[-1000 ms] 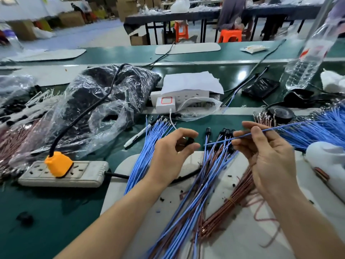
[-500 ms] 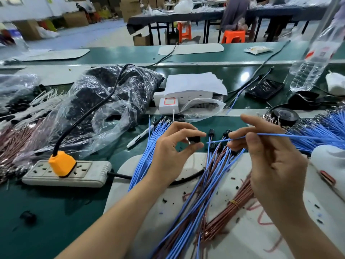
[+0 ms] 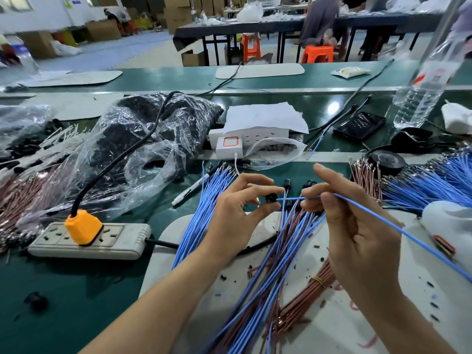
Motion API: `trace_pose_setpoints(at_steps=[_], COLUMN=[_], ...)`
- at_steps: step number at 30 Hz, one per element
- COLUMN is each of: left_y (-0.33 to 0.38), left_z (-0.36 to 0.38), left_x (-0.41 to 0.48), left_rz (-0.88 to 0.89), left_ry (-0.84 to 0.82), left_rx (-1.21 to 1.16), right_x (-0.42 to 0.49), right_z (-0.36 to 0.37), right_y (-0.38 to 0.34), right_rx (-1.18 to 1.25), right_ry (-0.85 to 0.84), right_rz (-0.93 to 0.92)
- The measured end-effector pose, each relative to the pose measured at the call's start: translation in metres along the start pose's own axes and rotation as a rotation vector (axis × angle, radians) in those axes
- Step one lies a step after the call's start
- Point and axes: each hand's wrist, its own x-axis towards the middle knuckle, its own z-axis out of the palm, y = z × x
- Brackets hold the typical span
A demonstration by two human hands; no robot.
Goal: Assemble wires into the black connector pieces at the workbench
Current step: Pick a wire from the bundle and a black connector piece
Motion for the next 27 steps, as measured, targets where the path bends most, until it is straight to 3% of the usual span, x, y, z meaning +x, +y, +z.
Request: trace_pose_setpoints(at_steps=[17,24,27], left_y=[0.0,0.006,0.01], left_z=[0.002,0.006,0.008], left_x=[-0.001,-0.003,-0.005], left_rz=[0.029,0.105,0.162], left_ry=[-0.023,-0.033,-0.04], left_rx=[0.079,0.173,0.182], right_x=[-0.001,-0.008,-0.01], right_z=[0.002,0.011,0.016], right_y=[0.003,0.013,0.016], right_rx=[-0.157,-0.207,-0.131], right_ry=[-0.016,-0.106,-0.112], right_rz=[-0.092,-0.013,0.17])
